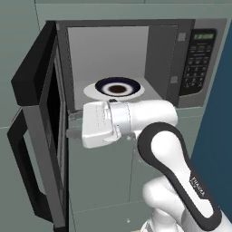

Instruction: Pick the eggplant from the counter and place it in the microwave. Then turn on the microwave.

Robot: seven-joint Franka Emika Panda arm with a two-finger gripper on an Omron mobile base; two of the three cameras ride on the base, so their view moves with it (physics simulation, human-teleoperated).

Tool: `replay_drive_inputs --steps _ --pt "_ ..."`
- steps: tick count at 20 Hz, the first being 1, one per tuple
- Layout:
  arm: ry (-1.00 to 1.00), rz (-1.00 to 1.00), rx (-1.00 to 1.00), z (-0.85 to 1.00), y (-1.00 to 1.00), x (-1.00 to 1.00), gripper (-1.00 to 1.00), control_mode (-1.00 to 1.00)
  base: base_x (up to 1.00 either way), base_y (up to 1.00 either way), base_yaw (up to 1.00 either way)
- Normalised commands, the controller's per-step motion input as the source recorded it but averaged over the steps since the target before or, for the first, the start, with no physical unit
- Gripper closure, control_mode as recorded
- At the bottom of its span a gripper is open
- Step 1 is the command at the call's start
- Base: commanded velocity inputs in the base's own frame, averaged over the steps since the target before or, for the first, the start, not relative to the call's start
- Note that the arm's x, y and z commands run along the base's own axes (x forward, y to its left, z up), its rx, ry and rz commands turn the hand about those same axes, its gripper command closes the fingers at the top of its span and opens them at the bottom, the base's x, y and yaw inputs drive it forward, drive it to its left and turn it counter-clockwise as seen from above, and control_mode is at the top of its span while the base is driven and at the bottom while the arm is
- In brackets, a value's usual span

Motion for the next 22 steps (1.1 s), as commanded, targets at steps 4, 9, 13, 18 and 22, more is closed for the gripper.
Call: replay_drive_inputs --steps 4,9,13,18,22 --pt "0.00 -0.09 0.00 0.08 -0.34 0.24 -1.00 -1.00 0.00 0.00 0.00" --pt "0.00 -0.07 0.00 0.10 -0.35 0.03 -1.00 -1.00 0.00 0.00 0.00" --pt "0.00 -0.07 0.01 0.04 -0.49 0.00 -1.00 -1.00 0.00 0.00 0.00" --pt "0.00 -0.06 0.03 0.00 -0.51 0.06 -1.00 -1.00 0.00 0.00 0.00" --pt "0.00 -0.08 0.01 0.00 -0.42 0.22 -1.00 -1.00 0.00 0.00 0.00"
